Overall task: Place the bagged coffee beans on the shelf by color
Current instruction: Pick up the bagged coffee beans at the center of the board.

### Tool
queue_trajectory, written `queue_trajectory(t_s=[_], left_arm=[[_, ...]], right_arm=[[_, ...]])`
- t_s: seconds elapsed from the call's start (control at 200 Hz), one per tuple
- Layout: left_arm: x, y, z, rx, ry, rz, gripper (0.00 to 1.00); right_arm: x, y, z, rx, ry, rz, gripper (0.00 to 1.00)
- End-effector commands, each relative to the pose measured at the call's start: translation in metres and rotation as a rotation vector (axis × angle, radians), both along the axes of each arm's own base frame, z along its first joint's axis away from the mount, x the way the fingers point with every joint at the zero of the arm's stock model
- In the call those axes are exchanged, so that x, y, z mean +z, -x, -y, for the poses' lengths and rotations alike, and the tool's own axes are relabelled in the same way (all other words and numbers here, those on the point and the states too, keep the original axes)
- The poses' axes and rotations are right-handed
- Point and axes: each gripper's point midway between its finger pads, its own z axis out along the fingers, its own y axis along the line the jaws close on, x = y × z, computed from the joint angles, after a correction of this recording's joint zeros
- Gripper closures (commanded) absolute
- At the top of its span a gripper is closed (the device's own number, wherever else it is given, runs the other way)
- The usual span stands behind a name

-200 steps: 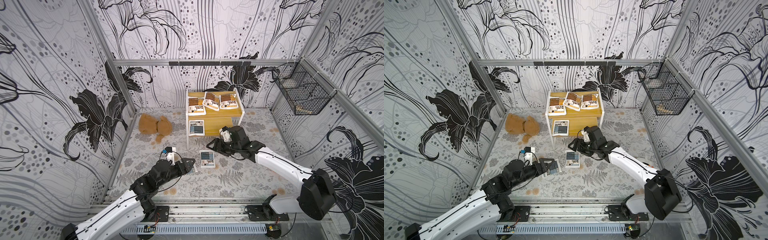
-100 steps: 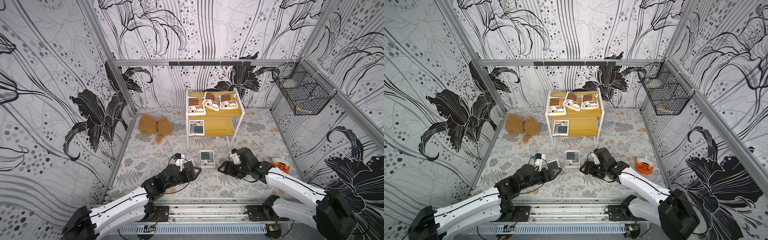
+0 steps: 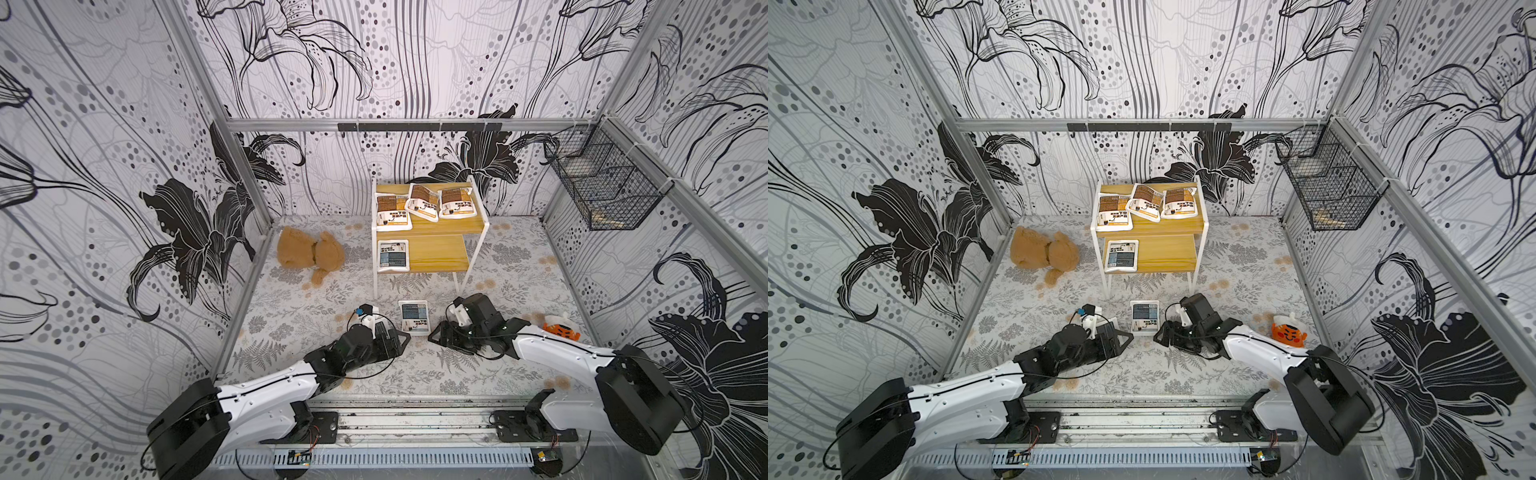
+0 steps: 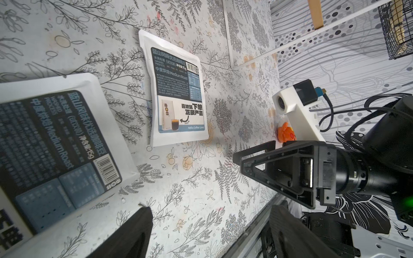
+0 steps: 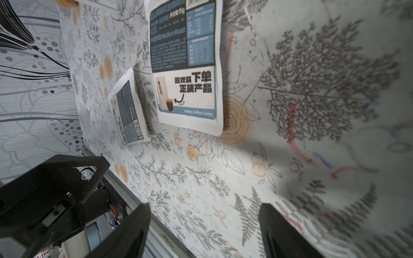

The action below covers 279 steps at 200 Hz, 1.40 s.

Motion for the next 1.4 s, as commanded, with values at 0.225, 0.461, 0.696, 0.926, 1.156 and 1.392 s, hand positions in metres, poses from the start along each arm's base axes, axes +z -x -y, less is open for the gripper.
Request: queue_trajectory(t_s=[0.225,0.461,0.696,0.926,1.156,1.392], left_arm=[[0.017,-0.023,0.028,-0.052,-0.008,0.091,0.1],[0.005,-0.027,0.034,-0.07,-0.04,0.076,0.1],[0.002,-0.031,0.033,-0.052,-0.042,0.073,0.09],[-0.002,-0.031,0.034,-0.056,-0.045,0.068,0.09],[-0.004,-0.033,0.033,-0.049,-0.056,0.076,0.09],[-0.01,-0.038,0.029,-0.036,-0.084,0.052,0.09]], right_arm=[[0.013,-0.013,-0.009,0.018,-0.046,0.065,0.18],[0.01,-0.017,-0.008,0.028,-0.065,0.058,0.18],[0.005,-0.015,-0.004,0.029,-0.065,0.049,0.18],[0.003,-0.011,-0.001,0.023,-0.071,0.042,0.18],[0.006,-0.012,-0.001,0.028,-0.076,0.044,0.18],[0.006,-0.014,-0.002,0.031,-0.087,0.039,0.18]])
